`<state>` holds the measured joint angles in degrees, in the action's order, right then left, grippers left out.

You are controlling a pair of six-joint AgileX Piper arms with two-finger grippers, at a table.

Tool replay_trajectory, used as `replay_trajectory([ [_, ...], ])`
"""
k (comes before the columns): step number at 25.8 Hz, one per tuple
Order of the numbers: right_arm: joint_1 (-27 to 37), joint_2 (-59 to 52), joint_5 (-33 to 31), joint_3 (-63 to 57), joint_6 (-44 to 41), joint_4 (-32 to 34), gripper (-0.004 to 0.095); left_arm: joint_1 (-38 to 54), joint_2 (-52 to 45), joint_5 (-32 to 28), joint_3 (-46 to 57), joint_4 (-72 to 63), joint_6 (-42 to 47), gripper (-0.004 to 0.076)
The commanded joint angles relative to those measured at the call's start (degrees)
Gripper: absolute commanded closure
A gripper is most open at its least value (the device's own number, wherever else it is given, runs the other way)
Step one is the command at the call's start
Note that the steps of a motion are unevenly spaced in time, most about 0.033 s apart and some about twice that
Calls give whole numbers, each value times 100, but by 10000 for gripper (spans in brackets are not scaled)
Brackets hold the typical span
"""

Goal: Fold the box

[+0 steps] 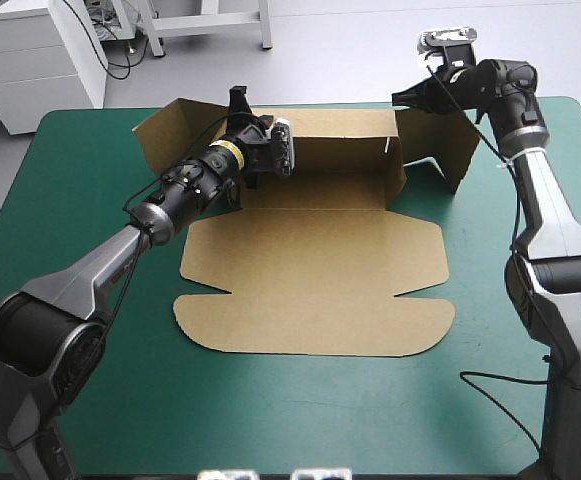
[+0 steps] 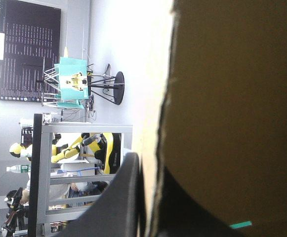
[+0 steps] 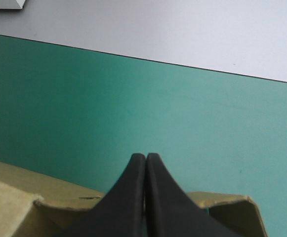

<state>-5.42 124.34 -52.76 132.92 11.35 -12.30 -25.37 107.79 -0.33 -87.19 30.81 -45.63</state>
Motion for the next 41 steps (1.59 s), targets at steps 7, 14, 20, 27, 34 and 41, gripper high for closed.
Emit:
replay_trajectory([
  [7,78,-747,-679,110,11,364,927,-5,-194,-165,-151,-112,146,731],
  [14,78,-1001,-1260,110,-42,387,927,-5,-194,-176,-151,-112,146,731],
  [20,78,-1214,-1877,110,-58,292,927,-5,-194,-176,-151,-112,146,731],
  [27,78,-1557,-1877,110,165,-626,927,-5,-265,-176,-151,-112,159,731],
  [34,78,-2103,-1877,110,414,-612,927,-5,-265,-79,-151,-112,183,731],
  [41,78,-2957,-1877,-1,361,-584,927,-5,-286,-56,-151,-233,183,731],
])
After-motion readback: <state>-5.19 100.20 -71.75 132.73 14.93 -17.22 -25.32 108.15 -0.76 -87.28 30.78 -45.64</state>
